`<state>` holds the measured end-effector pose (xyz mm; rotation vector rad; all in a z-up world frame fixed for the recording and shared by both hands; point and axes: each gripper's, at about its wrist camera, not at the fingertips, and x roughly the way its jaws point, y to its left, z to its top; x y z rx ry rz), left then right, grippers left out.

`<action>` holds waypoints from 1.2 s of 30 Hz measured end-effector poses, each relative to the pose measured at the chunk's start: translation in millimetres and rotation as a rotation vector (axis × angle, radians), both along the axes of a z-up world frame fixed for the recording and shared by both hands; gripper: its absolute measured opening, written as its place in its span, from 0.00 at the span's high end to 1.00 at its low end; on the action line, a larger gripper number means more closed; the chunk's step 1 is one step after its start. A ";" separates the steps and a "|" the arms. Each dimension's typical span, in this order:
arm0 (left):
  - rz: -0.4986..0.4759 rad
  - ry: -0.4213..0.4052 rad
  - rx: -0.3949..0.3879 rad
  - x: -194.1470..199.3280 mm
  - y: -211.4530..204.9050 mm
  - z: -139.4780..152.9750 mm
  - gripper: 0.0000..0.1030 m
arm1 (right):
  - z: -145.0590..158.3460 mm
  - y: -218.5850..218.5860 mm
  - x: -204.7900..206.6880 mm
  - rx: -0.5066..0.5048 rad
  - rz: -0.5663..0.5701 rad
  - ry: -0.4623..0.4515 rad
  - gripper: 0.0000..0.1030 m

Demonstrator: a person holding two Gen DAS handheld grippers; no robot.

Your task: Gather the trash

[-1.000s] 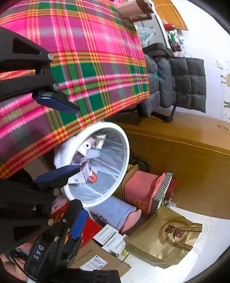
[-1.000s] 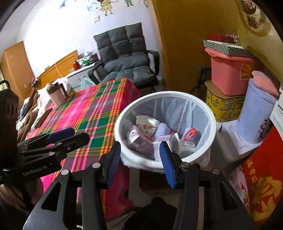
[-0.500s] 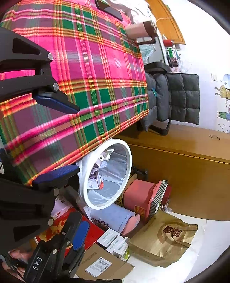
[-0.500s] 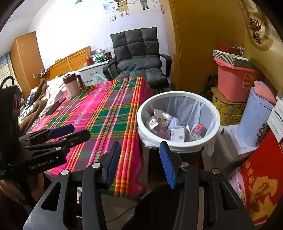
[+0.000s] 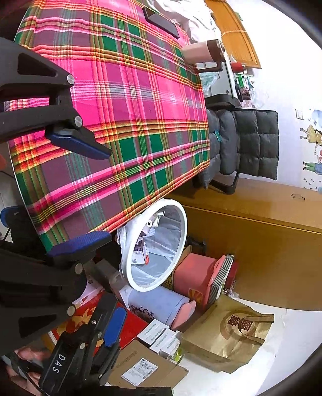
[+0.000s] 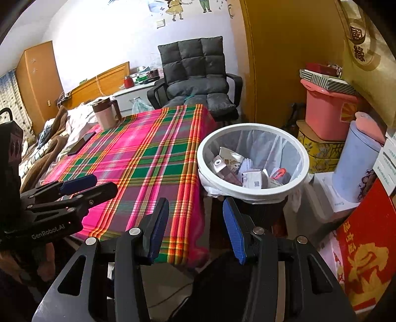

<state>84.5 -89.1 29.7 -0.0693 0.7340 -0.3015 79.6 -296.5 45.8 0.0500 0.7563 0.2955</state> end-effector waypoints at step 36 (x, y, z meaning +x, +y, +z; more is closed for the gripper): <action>0.021 0.007 0.006 -1.5 6.7 -0.5 0.42 | 1.0 5.4 -3.5 -0.004 0.005 -0.002 0.53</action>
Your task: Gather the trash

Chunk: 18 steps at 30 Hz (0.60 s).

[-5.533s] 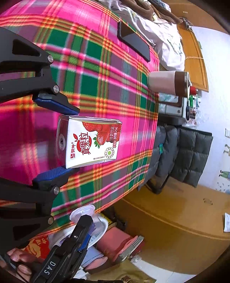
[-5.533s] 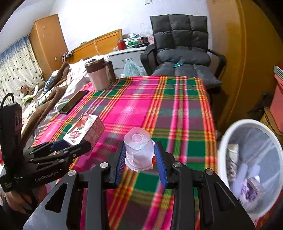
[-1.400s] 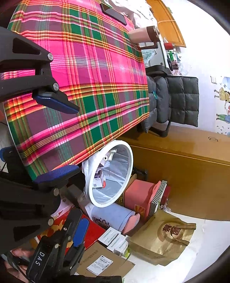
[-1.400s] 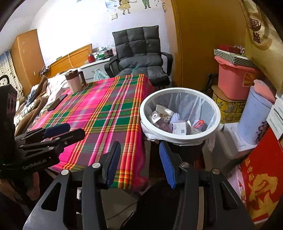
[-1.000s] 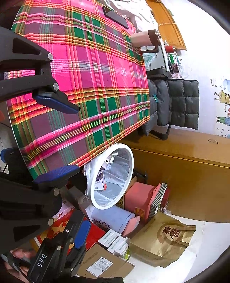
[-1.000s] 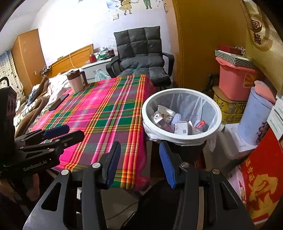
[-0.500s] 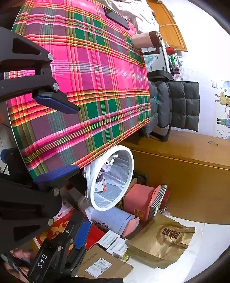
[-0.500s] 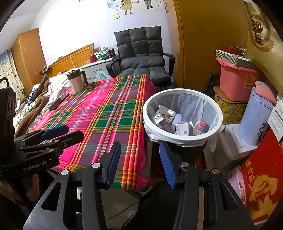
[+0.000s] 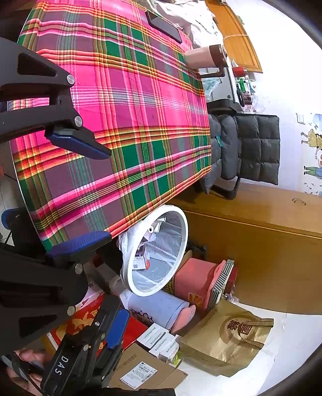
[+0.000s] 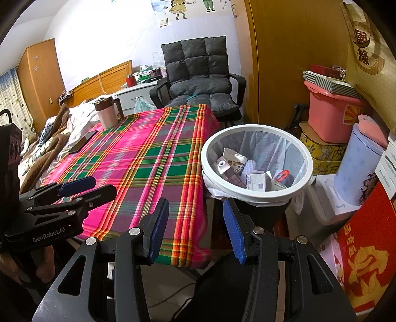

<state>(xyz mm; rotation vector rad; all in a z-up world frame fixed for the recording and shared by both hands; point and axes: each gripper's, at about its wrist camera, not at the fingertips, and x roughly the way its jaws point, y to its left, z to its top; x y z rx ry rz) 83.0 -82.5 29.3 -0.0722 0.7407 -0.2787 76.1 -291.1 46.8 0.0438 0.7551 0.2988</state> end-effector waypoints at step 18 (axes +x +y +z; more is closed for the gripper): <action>0.001 0.009 0.006 -3.9 -1.9 -1.6 0.42 | 0.5 0.9 0.2 0.000 0.001 0.000 0.53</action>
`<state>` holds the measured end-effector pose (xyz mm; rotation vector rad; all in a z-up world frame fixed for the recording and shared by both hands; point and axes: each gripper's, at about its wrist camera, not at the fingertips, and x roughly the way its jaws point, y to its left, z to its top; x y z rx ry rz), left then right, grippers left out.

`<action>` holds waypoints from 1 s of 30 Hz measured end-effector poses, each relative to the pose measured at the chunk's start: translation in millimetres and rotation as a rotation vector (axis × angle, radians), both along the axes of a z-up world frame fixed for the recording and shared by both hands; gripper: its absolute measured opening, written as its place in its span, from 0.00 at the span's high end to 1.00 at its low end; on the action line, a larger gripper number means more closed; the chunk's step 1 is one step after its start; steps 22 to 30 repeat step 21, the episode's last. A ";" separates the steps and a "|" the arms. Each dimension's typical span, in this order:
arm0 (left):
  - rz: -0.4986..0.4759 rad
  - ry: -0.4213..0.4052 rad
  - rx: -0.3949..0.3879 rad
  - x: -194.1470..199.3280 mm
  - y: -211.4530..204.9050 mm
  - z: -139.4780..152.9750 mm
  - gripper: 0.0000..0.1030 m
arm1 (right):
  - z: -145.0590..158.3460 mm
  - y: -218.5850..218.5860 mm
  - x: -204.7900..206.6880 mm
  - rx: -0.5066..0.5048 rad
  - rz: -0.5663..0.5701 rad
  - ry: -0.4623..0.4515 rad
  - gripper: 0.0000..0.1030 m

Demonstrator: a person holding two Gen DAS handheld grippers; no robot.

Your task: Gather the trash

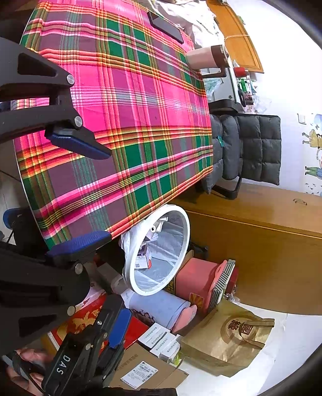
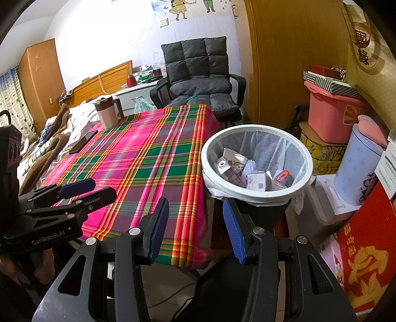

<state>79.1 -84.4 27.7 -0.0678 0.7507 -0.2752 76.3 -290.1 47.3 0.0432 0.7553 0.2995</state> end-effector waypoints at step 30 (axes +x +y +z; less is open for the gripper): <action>0.016 0.015 -0.004 -3.4 4.1 -2.9 0.42 | 0.0 2.0 -0.7 -0.001 0.001 0.000 0.53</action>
